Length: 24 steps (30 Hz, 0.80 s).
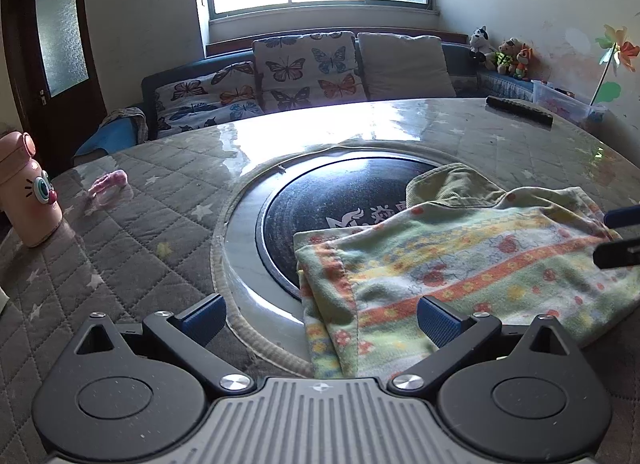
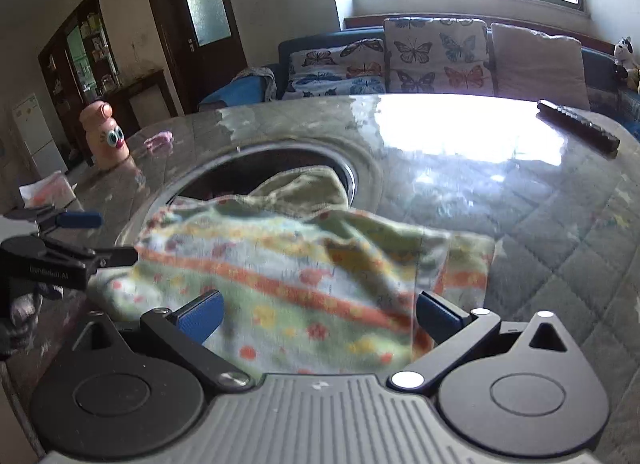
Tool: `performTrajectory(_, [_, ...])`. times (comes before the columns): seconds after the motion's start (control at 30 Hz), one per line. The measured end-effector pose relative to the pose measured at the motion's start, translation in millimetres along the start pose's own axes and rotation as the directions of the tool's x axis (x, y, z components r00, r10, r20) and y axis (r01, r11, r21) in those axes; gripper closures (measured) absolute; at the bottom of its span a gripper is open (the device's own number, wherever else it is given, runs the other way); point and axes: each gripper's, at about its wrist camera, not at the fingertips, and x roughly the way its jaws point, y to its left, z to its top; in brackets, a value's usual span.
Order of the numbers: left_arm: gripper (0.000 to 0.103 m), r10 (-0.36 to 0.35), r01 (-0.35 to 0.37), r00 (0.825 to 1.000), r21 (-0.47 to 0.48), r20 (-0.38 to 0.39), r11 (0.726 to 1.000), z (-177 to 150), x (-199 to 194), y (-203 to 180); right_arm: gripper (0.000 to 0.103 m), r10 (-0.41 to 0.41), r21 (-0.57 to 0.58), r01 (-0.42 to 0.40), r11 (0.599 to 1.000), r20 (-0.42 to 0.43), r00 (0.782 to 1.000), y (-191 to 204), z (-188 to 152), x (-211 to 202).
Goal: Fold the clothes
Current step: 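Move the left gripper to the side edge of the folded shirt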
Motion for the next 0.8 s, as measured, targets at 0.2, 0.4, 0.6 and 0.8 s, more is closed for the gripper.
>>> performTrajectory(0.2, [0.0,0.028,-0.028,1.0,-0.008,-0.007,1.0,11.4,11.2,3.8,0.0,0.016,0.003,-0.016,1.0,-0.014,1.0,-7.8,18.0,28.5])
performTrajectory(0.4, [0.0,0.069,-0.069,0.998,0.007,-0.01,0.998,19.7,21.5,8.0,0.0,0.019,0.022,-0.019,1.0,-0.032,0.999,-16.0,22.7,43.3])
performTrajectory(0.6, [0.0,0.094,-0.094,0.995,0.009,-0.014,0.996,28.4,31.7,9.2,0.0,0.078,0.003,-0.078,0.997,-0.008,0.997,-3.0,33.9,42.5])
performTrajectory(0.8, [0.0,0.113,-0.113,0.993,0.001,-0.032,0.994,35.7,45.5,9.3,0.0,0.068,0.024,-0.067,0.997,-0.042,0.997,-6.4,33.9,61.7])
